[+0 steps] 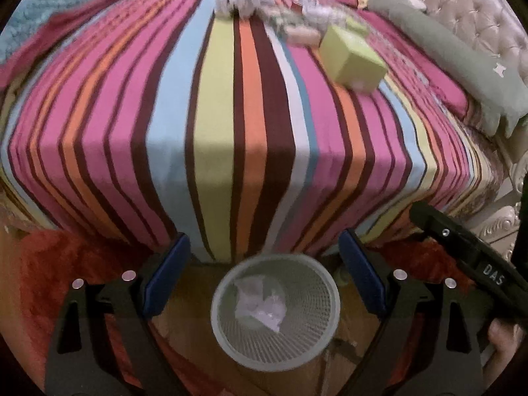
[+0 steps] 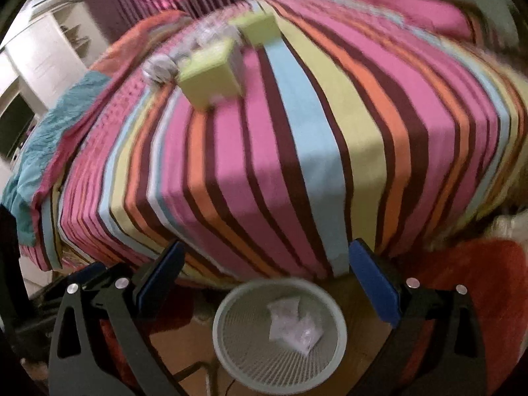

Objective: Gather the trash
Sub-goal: 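Lift the left tool away from the wastebasket back toward the bed, then grasp the crumpled white paper ball with the left tool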

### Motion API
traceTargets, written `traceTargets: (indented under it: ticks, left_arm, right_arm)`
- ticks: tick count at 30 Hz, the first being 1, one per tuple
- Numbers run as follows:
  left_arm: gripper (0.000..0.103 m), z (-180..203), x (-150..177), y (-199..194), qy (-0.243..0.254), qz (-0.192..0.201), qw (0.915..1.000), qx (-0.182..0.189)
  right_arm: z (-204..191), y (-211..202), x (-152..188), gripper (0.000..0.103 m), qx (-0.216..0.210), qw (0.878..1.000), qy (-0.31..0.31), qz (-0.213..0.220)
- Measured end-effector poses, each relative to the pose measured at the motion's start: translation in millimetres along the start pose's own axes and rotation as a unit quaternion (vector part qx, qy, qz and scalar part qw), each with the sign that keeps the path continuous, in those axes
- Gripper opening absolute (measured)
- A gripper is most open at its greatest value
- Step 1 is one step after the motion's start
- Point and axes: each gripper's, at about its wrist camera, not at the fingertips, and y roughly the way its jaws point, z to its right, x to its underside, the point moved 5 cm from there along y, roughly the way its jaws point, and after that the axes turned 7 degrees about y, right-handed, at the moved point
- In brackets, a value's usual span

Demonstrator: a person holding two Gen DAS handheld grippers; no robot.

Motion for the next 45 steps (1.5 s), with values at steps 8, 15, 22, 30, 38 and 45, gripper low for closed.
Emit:
traceTargets:
  ticks: [8,15,22,30,38,45]
  left_arm:
    - [0.089,-9,-43,-13,0.037,0.051,0.9975,-0.033]
    - [0.089,-33,-70,-9,0.015,0.065,0.9971,-0.035]
    - [0.089,-47,-108,2,0.017,0.071,0.9965,-0.042]
    - [0.089,-59,-165,21,0.02,0.085,0.9951,-0.046]
    - [0.089,-67,-209,43,0.009,0.091,0.9955,-0.024]
    - [0.089,-73,-240,64,0.013,0.088,0.9958,-0.021]
  right_arm:
    - [-30,-2,-23,0.095,-0.012,0.998,-0.051,0.036]
    - [-44,4,-46,0.095,-0.013,0.997,-0.067,0.047]
    - [-58,19,-68,0.095,-0.018,0.996,-0.069,0.045]
    - [-64,40,-93,0.095,-0.011,0.997,-0.065,0.042]
    - [-67,58,-103,0.095,-0.009,0.997,-0.066,0.025]
    - [-68,70,-111,0.095,-0.004,0.998,-0.067,0.018]
